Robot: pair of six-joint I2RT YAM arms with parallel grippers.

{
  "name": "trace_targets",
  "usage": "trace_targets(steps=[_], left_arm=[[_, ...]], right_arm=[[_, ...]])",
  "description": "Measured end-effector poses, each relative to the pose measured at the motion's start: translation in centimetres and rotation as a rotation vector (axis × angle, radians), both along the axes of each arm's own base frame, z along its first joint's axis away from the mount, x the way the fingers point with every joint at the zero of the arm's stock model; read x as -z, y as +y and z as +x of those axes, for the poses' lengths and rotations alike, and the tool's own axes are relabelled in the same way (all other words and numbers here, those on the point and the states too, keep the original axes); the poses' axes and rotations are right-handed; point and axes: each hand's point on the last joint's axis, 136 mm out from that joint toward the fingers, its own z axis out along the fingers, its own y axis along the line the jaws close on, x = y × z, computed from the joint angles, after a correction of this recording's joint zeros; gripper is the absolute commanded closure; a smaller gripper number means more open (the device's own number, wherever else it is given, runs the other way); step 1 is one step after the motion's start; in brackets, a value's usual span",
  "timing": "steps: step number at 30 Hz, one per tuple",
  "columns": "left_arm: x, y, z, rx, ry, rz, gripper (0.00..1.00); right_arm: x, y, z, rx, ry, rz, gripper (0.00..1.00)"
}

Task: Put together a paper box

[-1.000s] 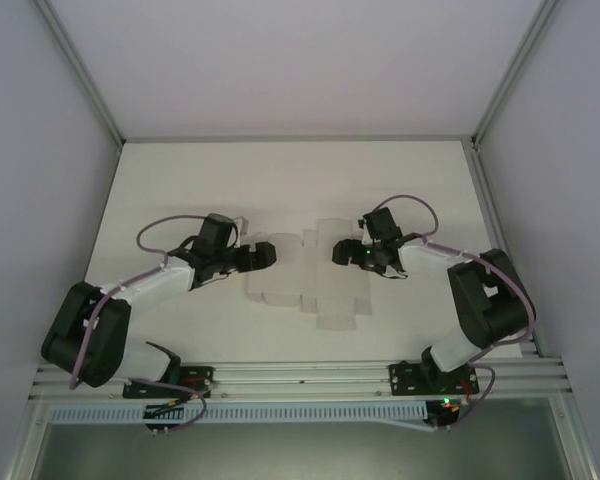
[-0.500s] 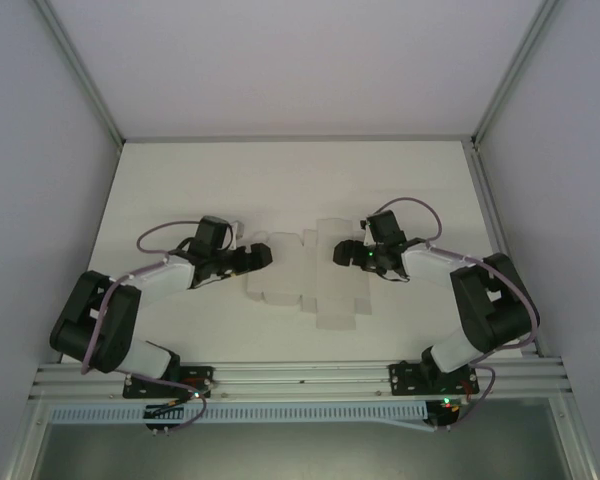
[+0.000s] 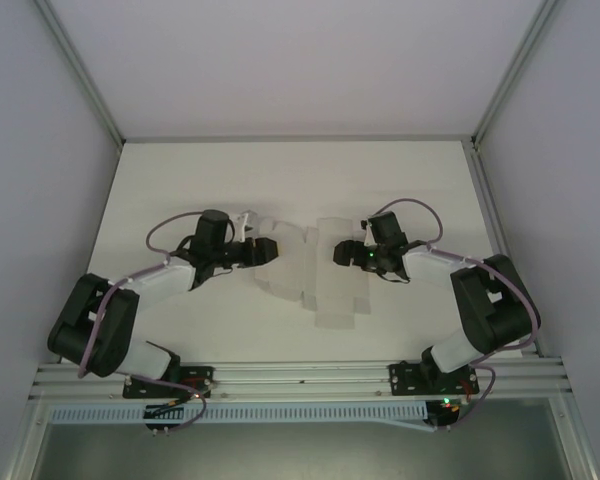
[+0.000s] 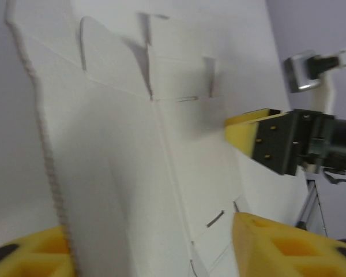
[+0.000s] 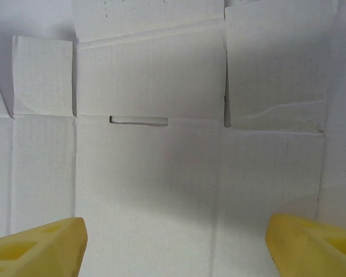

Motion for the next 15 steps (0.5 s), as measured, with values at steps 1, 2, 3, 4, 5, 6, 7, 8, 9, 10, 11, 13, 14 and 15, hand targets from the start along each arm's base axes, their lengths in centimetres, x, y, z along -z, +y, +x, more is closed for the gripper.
trace_targets(steps=[1, 2, 3, 4, 5, 6, 7, 8, 9, 10, 11, 13, 14, 15], left_arm=[[-0.4, -0.1, 0.1, 0.006, -0.014, -0.009, 0.72], [-0.6, -0.2, 0.1, 0.008, -0.02, -0.015, 0.79], [-0.7, -0.3, 0.2, 0.011, -0.026, -0.019, 0.86], [-0.7, -0.3, 0.2, 0.014, -0.029, -0.019, 0.95], [-0.7, -0.4, 0.2, 0.016, -0.031, -0.018, 1.0], [-0.8, -0.5, 0.3, 0.018, -0.035, -0.016, 1.0], [-0.9, -0.6, 0.4, 0.022, -0.039, -0.013, 1.0], [-1.1, -0.7, 0.6, 0.025, -0.045, -0.01, 1.0], [-1.4, -0.9, 0.7, 0.034, -0.057, -0.006, 1.0], [-1.8, -1.2, 0.7, 0.046, -0.07, -0.001, 1.0], [-2.3, -1.5, 0.8, 0.056, -0.089, 0.002, 1.0], [-3.9, -2.1, 1.0, 0.079, -0.145, -0.003, 1.0], [-4.8, -2.2, 0.9, 0.087, -0.178, -0.01, 1.0], [-6.0, -2.2, 0.7, 0.094, -0.212, -0.022, 1.0]], right_arm=[[-0.1, 0.1, 0.0, -0.002, -0.002, 0.004, 0.15], [-0.1, 0.1, 0.0, -0.004, -0.002, 0.006, 0.15], [-0.2, 0.1, 0.0, -0.006, -0.002, 0.009, 0.15], [-0.3, 0.1, 0.0, -0.008, -0.004, 0.013, 0.15], [-0.4, 0.1, 0.0, -0.012, -0.007, 0.014, 0.15], [-0.5, 0.0, -0.2, -0.015, -0.005, 0.012, 0.14], [-0.6, -0.2, -0.3, -0.018, -0.002, 0.008, 0.13], [-0.8, -0.4, -0.5, -0.019, 0.0, 0.003, 0.12], [-1.2, -0.7, -0.7, -0.02, -0.002, -0.001, 0.11], [-1.7, -1.1, -0.9, -0.018, -0.008, -0.004, 0.09], [-2.6, -1.4, -0.9, -0.017, -0.021, -0.001, 0.09], [-5.0, -2.2, -0.7, 0.002, -0.076, 0.018, 0.07], [-6.4, -2.6, -0.4, 0.013, -0.11, 0.029, 0.07], [-7.9, -3.1, -0.2, 0.026, -0.151, 0.042, 0.07]])
